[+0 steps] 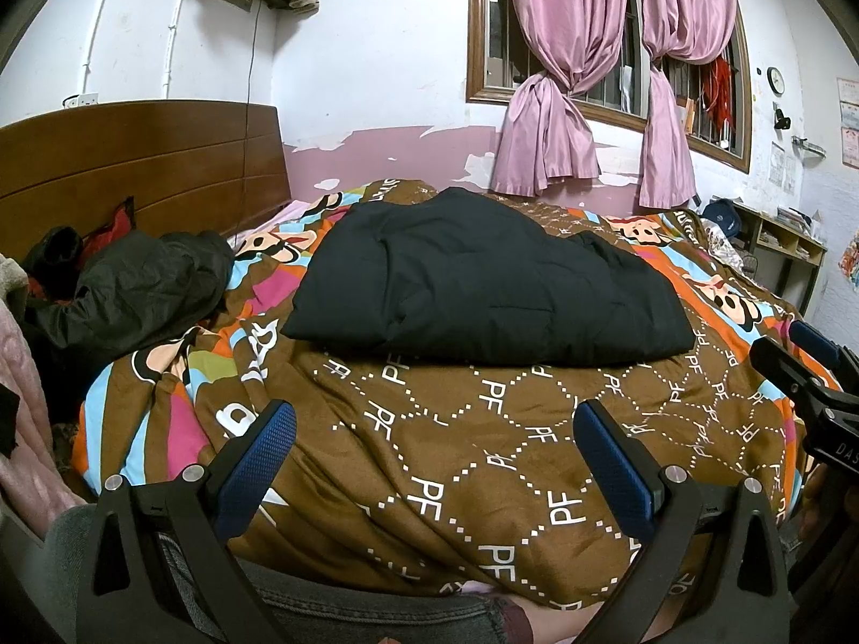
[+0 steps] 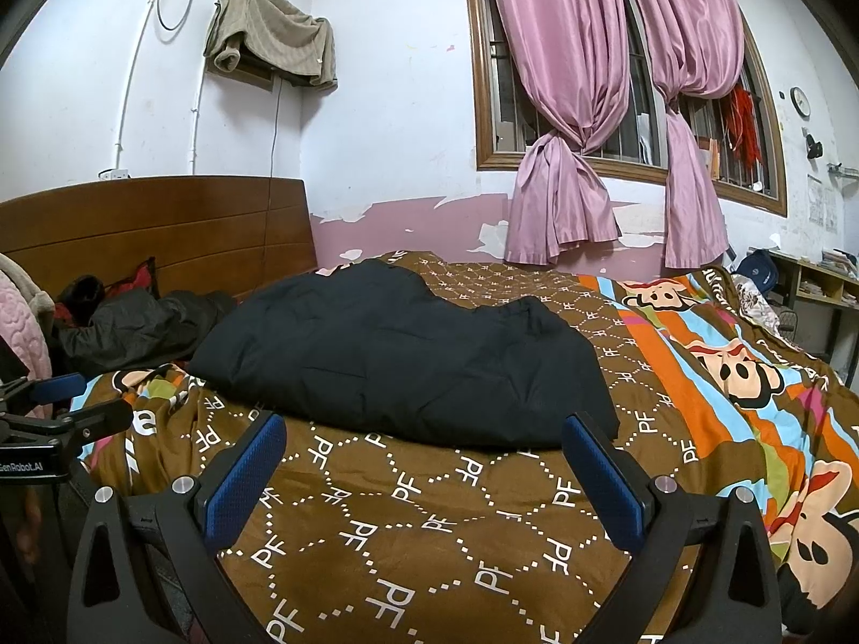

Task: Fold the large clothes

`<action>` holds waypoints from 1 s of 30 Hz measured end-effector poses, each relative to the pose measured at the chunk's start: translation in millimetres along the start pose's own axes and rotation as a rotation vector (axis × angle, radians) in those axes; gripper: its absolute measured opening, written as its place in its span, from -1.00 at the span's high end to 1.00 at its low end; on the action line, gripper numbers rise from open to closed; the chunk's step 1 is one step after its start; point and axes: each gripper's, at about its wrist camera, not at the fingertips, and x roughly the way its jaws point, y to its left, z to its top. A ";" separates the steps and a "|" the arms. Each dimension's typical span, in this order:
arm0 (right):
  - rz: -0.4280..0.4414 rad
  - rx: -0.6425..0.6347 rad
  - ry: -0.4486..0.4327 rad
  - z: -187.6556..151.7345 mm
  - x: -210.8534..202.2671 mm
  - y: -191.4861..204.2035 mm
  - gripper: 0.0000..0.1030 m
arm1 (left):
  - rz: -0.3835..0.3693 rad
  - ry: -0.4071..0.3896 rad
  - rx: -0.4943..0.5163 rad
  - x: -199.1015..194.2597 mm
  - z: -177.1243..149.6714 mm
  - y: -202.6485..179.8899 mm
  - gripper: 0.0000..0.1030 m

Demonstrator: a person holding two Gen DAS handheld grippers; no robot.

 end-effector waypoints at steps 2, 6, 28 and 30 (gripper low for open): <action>0.000 0.001 0.000 0.6 0.9 0.0 -1.00 | 0.000 0.000 -0.001 0.3 -0.1 -0.7 -0.96; 0.000 0.001 0.002 -0.2 -0.8 0.2 -1.00 | 0.001 0.000 -0.001 0.5 0.0 -0.8 -0.96; 0.000 0.001 0.002 2.6 1.3 0.6 -1.00 | -0.004 0.008 -0.029 3.5 -3.6 6.4 -0.96; 0.000 0.000 0.002 1.9 -0.3 0.8 -1.00 | 0.026 0.005 -0.030 3.0 -3.7 6.7 -0.96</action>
